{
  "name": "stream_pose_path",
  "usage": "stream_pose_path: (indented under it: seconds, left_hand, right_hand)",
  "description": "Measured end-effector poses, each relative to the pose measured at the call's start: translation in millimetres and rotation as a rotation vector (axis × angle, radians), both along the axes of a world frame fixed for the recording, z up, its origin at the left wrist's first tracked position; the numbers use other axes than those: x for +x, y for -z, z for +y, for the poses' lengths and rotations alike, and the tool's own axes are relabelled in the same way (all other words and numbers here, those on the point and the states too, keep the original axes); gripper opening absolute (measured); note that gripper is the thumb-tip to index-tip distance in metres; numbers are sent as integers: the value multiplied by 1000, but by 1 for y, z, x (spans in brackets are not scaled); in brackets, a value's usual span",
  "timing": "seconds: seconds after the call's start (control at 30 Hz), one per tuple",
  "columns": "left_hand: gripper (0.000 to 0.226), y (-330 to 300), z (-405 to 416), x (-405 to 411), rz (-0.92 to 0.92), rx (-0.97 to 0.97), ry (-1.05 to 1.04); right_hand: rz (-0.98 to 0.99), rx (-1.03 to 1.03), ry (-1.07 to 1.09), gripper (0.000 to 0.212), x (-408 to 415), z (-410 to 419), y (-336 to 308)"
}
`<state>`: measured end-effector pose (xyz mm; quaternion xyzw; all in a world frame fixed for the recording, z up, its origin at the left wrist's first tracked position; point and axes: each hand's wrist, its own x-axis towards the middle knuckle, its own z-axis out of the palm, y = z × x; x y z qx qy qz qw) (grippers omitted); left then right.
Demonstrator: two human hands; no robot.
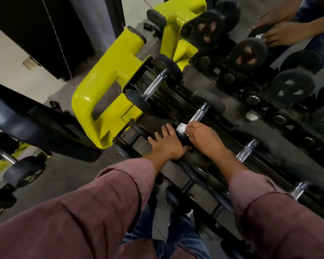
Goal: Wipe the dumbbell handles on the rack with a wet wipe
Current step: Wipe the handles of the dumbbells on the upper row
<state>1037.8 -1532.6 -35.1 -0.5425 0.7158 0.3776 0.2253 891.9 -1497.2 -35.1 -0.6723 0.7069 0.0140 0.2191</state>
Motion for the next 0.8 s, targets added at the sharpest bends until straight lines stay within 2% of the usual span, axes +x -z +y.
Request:
stream_pose_path:
  seconds: [0.1, 0.2, 0.33, 0.47, 0.53, 0.7, 0.8]
  left_hand:
    - [125, 2, -1, -3, -23, 19, -24]
    - [124, 3, -4, -4, -39, 43, -31]
    - [124, 3, -3, -4, -30, 56, -41]
    - [125, 4, -1, -4, -41, 49, -64]
    - [126, 4, -2, -5, -52, 33, -58]
    - [125, 4, -1, -5, -74, -22, -26]
    - [125, 3, 0, -6, -73, -28, -33]
  right_hand:
    - [100, -29, -156, 26, -3, -8, -6]
    - [106, -78, -251, 23, -6, -10, -5]
    - [90, -60, -327, 24, -15, -14, -7]
    - [176, -26, -456, 25, -17, -26, -13]
    - [229, -4, -441, 26, -20, -34, -19]
    - [296, -46, -214, 19, -40, -51, -23]
    - [292, -68, -219, 22, -39, -45, -16]
